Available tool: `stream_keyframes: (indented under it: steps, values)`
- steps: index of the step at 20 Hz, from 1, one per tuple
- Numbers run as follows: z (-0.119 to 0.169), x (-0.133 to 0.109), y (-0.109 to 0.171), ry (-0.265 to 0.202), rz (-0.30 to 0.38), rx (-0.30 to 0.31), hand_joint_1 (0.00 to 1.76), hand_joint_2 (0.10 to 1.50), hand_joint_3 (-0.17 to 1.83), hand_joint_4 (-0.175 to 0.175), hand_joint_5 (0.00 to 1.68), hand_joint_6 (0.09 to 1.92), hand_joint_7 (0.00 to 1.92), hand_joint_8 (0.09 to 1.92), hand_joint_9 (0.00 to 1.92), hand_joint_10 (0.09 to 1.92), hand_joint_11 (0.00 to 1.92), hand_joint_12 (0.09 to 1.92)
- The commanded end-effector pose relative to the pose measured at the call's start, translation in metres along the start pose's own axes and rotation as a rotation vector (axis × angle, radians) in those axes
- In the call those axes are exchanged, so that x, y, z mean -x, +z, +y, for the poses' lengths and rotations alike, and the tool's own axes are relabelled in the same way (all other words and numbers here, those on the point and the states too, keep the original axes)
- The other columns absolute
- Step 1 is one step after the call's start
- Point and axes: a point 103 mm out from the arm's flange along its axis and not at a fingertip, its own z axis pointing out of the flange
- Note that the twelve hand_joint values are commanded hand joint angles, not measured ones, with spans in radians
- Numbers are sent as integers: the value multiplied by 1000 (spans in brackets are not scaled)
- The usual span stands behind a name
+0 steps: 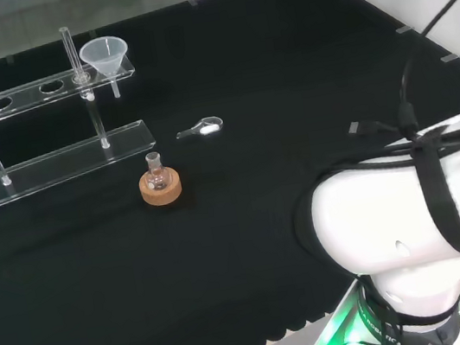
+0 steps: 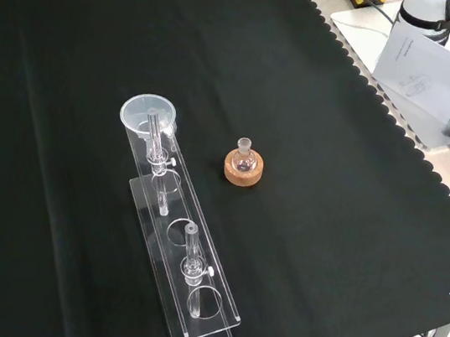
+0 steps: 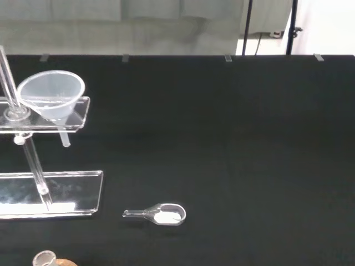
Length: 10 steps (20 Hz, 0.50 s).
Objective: Pick up the funnel from the transparent funnel stand.
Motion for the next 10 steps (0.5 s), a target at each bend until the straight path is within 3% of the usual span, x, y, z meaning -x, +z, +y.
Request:
stream_keyframes:
  steps: [1, 5, 10]
  values:
    - [37, -2, 25, 22, -29, -34, 0, 1240, 357, 4, 211, 87, 0, 318, 70, 648, 0, 1375]
    - [69, 0, 38, 4, -8, -50, 0, 1243, 339, 3, 217, 87, 2, 350, 91, 653, 0, 1379]
    - [118, -6, 54, -54, 15, -92, 14, 1245, 295, -5, 229, 87, 32, 442, 158, 670, 27, 1399]
